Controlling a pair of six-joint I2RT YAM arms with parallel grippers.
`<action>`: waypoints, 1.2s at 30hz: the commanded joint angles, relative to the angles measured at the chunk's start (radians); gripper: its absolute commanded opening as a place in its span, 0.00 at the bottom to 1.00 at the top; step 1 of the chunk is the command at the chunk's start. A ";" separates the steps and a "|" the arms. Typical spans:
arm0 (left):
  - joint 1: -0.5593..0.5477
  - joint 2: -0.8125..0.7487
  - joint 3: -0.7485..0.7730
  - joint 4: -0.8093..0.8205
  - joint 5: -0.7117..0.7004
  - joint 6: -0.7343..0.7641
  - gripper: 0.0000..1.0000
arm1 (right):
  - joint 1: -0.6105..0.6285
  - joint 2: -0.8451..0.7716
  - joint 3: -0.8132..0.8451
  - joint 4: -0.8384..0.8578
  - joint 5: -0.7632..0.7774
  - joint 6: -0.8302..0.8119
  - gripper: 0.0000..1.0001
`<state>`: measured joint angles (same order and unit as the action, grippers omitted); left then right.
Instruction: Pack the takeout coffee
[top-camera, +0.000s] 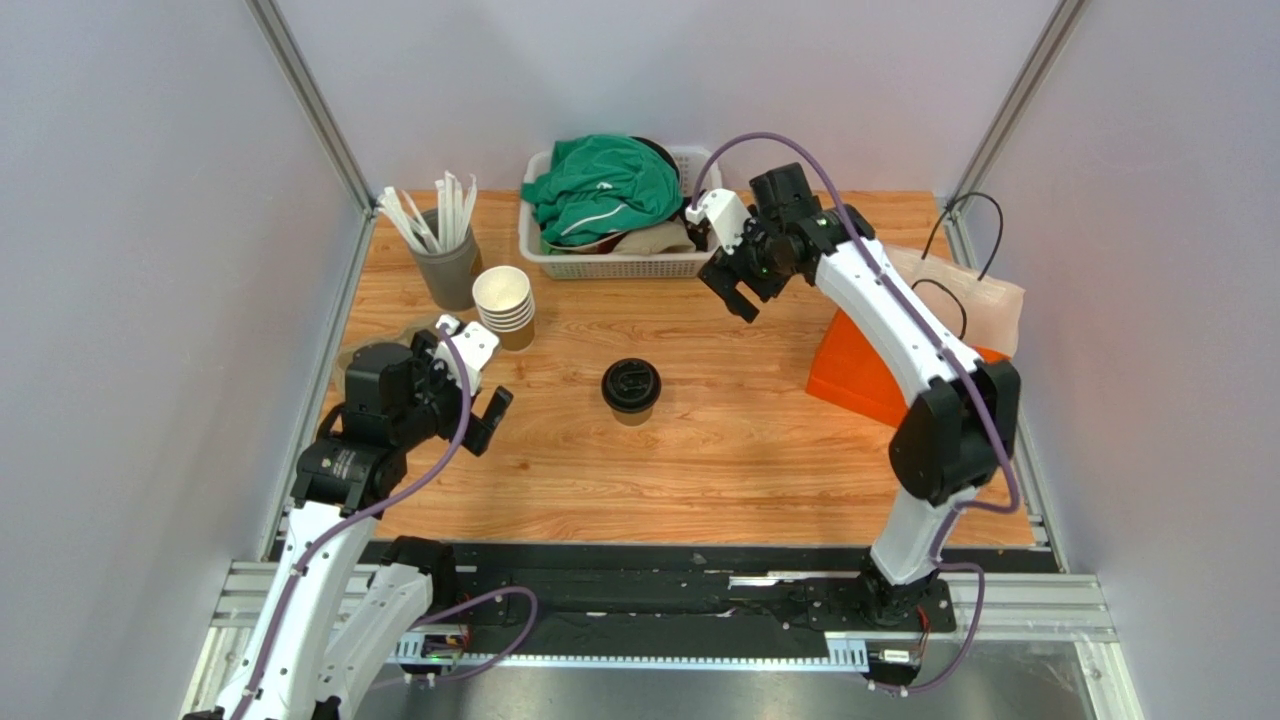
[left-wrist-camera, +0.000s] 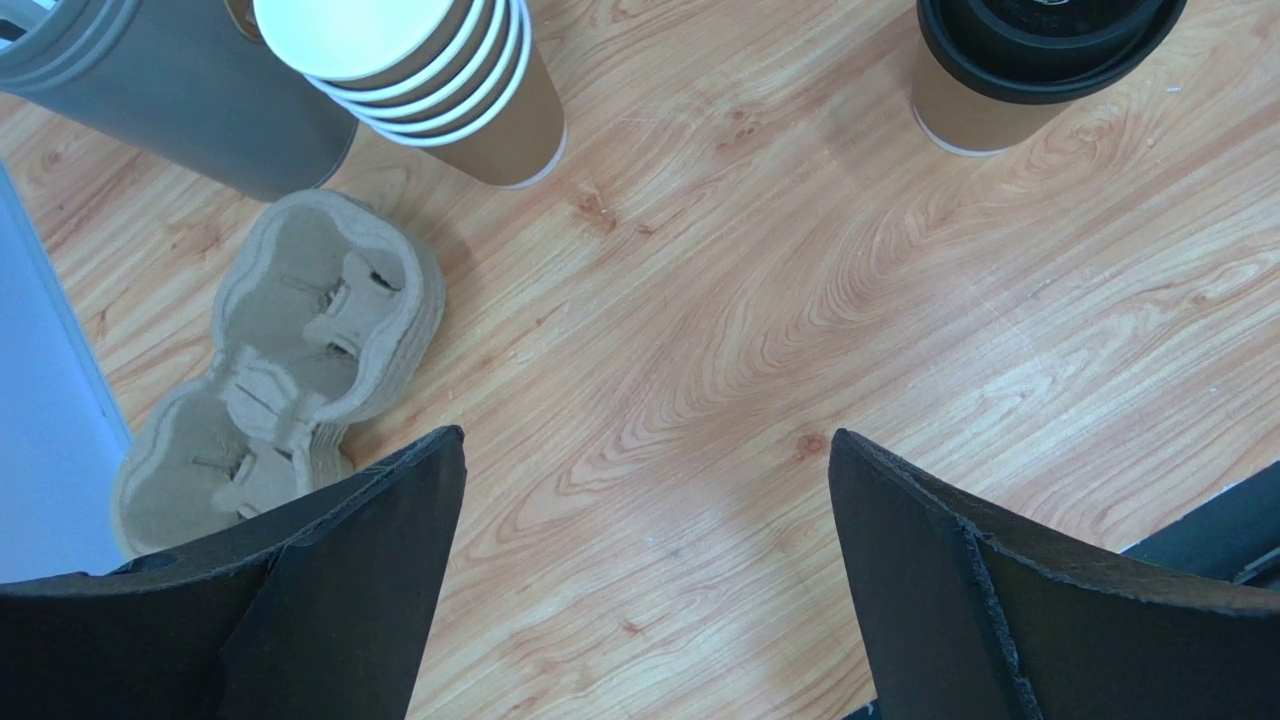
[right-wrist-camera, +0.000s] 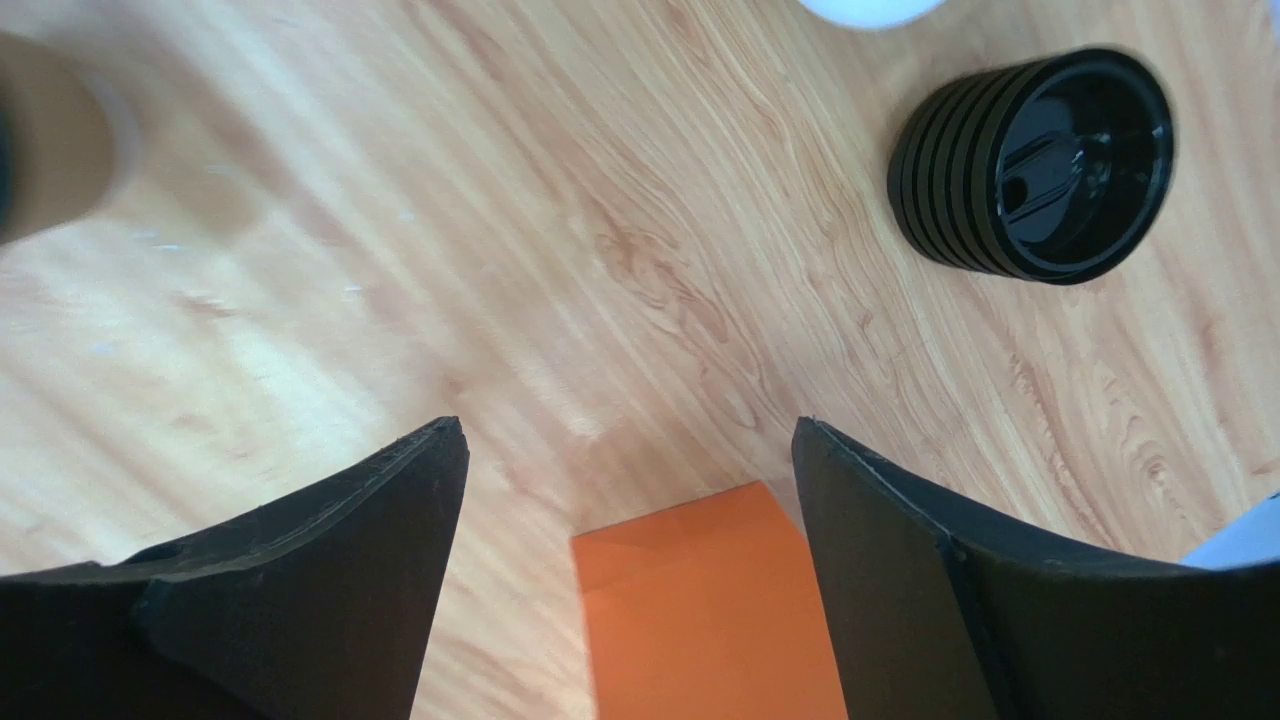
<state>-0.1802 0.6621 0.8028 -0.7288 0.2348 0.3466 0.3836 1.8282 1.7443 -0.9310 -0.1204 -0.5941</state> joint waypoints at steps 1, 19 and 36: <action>0.007 -0.016 -0.002 0.025 0.015 0.005 0.99 | 0.049 -0.161 -0.032 -0.057 -0.018 0.069 0.84; 0.007 -0.032 -0.004 0.023 0.027 0.006 0.99 | 0.052 -0.630 -0.180 -0.111 0.362 0.148 0.80; 0.008 -0.052 -0.008 0.025 0.021 0.008 0.99 | -0.014 -0.406 -0.109 0.004 0.458 0.387 0.73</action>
<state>-0.1799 0.6209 0.7990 -0.7288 0.2462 0.3466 0.3767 1.3994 1.5654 -0.9684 0.3042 -0.2859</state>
